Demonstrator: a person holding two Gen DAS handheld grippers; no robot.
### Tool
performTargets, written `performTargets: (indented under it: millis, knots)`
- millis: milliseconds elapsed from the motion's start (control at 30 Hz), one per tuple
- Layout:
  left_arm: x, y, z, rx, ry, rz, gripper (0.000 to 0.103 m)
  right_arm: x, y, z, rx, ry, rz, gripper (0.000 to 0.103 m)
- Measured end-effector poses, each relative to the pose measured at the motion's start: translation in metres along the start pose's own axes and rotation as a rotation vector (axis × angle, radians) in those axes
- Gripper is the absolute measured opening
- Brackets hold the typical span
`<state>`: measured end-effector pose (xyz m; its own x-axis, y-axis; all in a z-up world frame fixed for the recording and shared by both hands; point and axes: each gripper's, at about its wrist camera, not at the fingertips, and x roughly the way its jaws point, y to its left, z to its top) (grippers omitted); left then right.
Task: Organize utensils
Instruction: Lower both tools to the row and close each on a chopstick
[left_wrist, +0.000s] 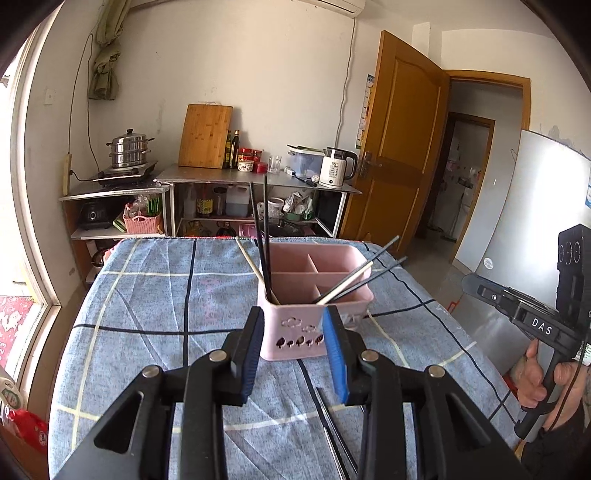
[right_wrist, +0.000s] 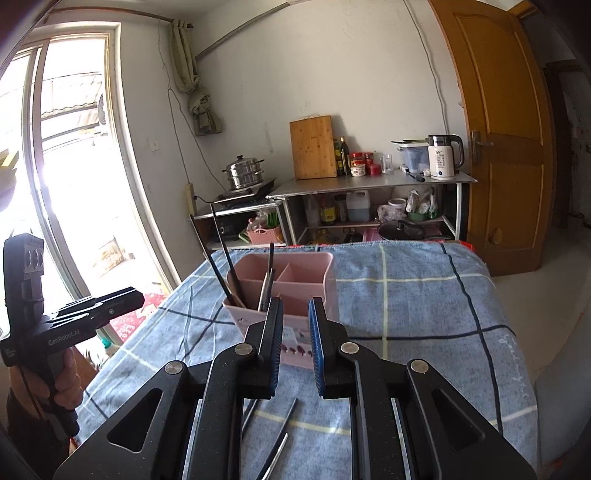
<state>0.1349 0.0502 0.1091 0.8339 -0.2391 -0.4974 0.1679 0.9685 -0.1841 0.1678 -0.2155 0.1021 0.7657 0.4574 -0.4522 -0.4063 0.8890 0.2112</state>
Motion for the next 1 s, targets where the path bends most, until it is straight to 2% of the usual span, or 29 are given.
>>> performTargets:
  millis: [267, 633, 1000]
  knots:
    - [0.018, -0.014, -0.048, 0.000, 0.117, -0.035, 0.034, 0.004, -0.010, -0.040, 0.039, 0.089, 0.005, 0.015]
    - [0.045, -0.018, -0.080, -0.027, 0.227, -0.044, 0.034, 0.024, -0.011, -0.069, 0.058, 0.187, 0.009, 0.015]
    - [0.072, -0.032, -0.118, 0.000, 0.372, -0.021, 0.034, 0.066, 0.003, -0.118, 0.032, 0.373, 0.002, 0.015]
